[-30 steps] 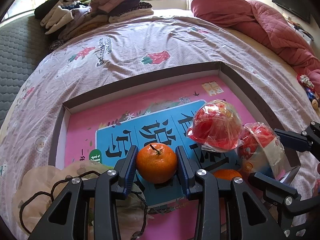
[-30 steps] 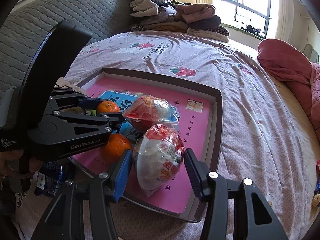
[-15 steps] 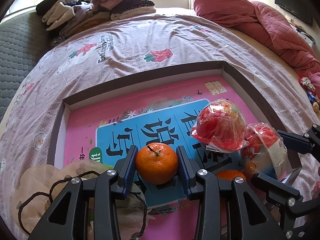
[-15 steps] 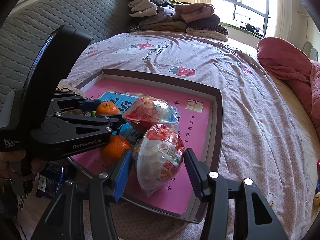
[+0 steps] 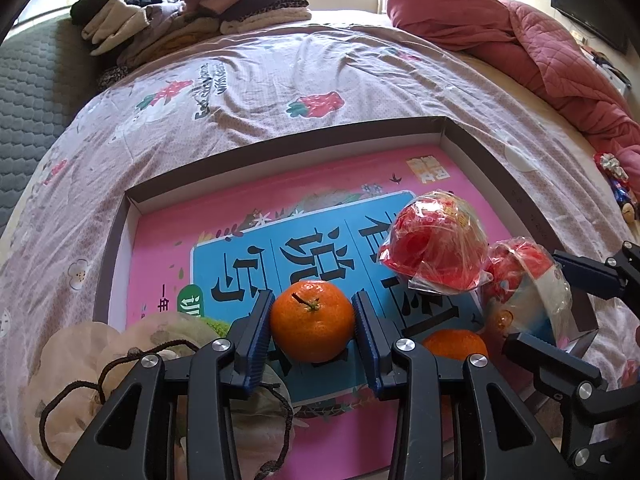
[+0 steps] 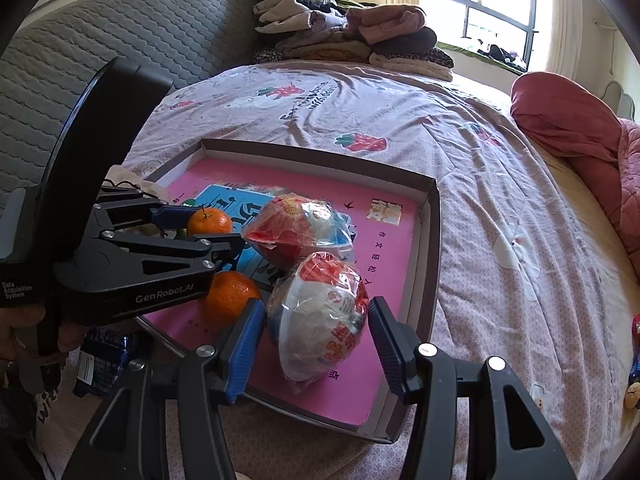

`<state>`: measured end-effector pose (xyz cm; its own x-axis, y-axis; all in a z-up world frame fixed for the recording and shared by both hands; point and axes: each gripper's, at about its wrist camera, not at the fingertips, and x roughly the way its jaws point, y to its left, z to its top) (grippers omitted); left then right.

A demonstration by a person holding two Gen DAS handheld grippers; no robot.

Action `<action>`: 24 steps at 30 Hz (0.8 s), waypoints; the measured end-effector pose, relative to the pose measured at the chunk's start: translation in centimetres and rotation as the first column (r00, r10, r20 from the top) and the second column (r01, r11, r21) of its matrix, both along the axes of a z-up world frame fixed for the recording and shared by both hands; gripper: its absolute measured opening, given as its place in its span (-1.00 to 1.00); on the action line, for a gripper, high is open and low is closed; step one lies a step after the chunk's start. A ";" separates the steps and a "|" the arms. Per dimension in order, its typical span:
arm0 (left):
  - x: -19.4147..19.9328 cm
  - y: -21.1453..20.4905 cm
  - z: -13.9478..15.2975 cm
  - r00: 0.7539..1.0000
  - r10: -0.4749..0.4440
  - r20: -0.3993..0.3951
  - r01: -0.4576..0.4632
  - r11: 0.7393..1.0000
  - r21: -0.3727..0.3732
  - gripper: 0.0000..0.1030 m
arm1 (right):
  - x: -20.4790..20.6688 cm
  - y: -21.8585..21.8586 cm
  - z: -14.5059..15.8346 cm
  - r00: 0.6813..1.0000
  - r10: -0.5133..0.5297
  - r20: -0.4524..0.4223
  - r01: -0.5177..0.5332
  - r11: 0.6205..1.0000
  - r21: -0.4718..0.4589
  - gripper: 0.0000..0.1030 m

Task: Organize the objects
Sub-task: 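Lower the wrapped egg into the tray while the left gripper lowers the orange, then open both grippers and withdraw them up from the tray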

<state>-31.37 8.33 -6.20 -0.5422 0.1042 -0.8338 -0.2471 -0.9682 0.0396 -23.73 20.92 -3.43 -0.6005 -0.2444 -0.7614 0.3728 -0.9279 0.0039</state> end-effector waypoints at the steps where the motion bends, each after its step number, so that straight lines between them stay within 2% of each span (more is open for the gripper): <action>1: 0.1 0.0 0.0 1.000 -0.001 0.000 0.001 1.000 -0.002 -0.21 | 0.0 0.0 0.0 1.000 0.000 -0.001 0.000 1.000 0.001 0.05; 9: 0.5 0.1 0.4 1.000 -0.003 -0.005 0.003 1.000 -0.004 -0.18 | 0.1 0.1 0.2 1.000 0.000 -0.001 0.000 1.000 -0.004 0.05; 24: 1.4 0.0 3.7 0.998 -0.004 -0.062 0.007 0.999 0.037 0.16 | 0.6 0.7 2.7 0.999 -0.021 -0.050 0.020 0.999 -0.033 0.11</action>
